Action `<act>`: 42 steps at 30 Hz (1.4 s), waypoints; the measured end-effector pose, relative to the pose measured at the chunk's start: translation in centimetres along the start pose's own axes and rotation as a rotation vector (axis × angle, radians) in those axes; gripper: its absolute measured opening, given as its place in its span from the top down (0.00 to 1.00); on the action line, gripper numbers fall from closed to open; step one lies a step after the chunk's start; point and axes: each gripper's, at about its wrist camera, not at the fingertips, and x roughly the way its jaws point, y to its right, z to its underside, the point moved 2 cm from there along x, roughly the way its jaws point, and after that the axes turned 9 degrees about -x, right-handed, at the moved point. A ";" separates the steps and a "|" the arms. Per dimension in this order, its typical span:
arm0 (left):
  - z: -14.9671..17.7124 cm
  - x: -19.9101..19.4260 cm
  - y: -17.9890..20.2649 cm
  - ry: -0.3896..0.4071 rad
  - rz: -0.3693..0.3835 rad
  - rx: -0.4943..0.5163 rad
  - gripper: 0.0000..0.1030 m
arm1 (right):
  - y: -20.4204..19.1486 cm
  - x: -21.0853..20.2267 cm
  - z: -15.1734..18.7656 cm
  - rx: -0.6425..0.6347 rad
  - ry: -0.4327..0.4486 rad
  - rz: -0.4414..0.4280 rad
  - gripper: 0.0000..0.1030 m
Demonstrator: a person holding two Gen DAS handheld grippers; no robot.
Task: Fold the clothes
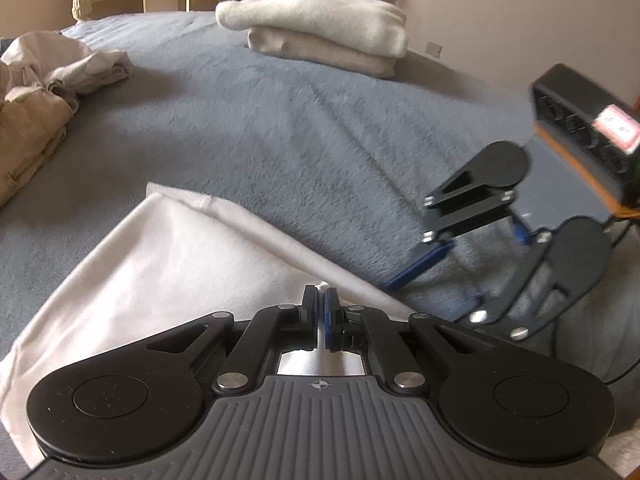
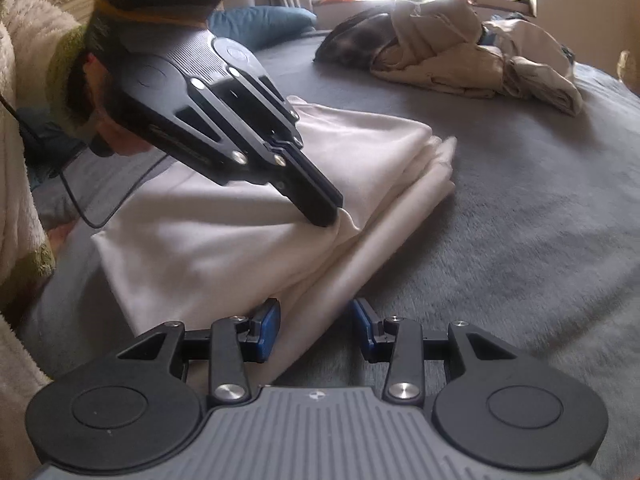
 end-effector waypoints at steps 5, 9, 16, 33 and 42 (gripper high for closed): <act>-0.3 -0.1 -0.8 0.011 0.035 -0.072 0.91 | -0.5 -2.9 0.5 0.092 0.050 0.089 0.62; -0.5 -0.3 -1.5 0.022 0.073 -0.141 0.87 | -2.7 -4.2 -0.8 0.151 0.176 0.037 0.66; -1.4 -2.0 -3.7 0.113 -0.003 -0.192 0.87 | -5.8 0.5 1.6 0.194 0.063 0.030 0.80; -2.2 2.1 -6.1 0.206 -0.238 -0.158 0.86 | -7.1 -1.1 4.9 0.487 0.075 0.148 0.82; -2.5 1.0 -6.0 0.231 -0.236 -0.163 0.86 | -5.8 -6.2 0.9 0.395 0.073 0.282 0.81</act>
